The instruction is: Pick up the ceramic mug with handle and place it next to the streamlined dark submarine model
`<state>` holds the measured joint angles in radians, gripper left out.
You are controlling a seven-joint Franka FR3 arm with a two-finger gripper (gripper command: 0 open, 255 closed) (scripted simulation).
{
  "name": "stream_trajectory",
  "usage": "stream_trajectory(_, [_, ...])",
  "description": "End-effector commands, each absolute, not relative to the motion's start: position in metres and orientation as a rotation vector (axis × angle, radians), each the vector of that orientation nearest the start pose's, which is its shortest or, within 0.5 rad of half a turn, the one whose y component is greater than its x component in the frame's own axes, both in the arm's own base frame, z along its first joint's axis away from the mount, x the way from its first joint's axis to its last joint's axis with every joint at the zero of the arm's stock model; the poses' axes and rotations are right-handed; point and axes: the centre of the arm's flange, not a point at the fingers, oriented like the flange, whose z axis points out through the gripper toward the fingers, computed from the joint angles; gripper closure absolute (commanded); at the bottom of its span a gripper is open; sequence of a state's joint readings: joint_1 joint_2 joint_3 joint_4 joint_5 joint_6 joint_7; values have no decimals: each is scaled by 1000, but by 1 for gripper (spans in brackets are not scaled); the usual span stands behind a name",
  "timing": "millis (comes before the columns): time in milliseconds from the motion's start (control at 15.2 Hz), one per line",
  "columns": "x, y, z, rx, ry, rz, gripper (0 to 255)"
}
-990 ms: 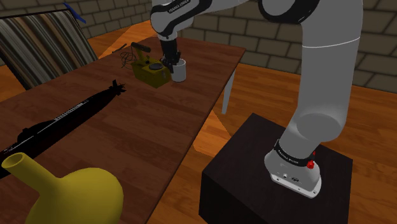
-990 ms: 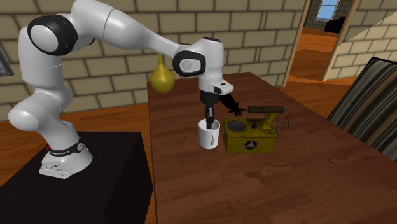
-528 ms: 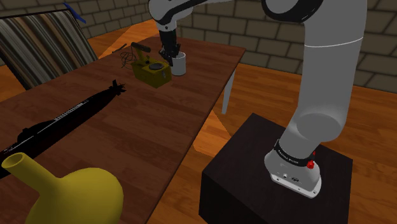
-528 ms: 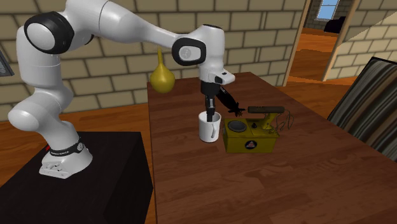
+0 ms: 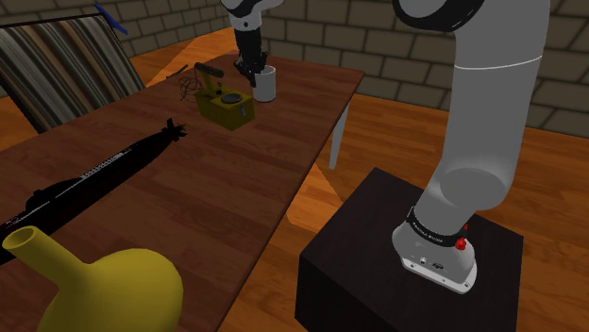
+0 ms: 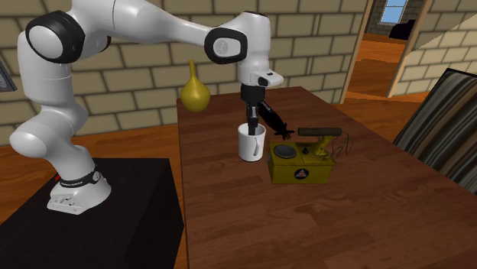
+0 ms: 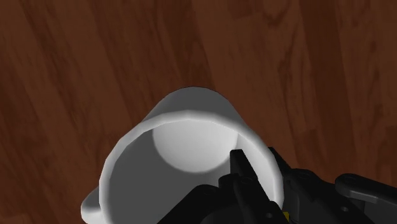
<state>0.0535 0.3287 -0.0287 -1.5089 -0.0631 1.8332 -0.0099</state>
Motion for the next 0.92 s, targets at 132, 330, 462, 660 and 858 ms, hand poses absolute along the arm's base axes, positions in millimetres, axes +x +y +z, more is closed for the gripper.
stream_trajectory(132, [660, 14, 499, -3211, -85, 6, 255])
stream_trajectory(330, [660, 14, 514, -3211, -85, 6, 255])
stream_trajectory(462, [660, 14, 524, -3211, -85, 6, 255])
stream_trajectory(660, [656, 54, 524, -3211, -85, 6, 255])
stream_trajectory(858, [652, 93, 524, -3211, -85, 6, 255])
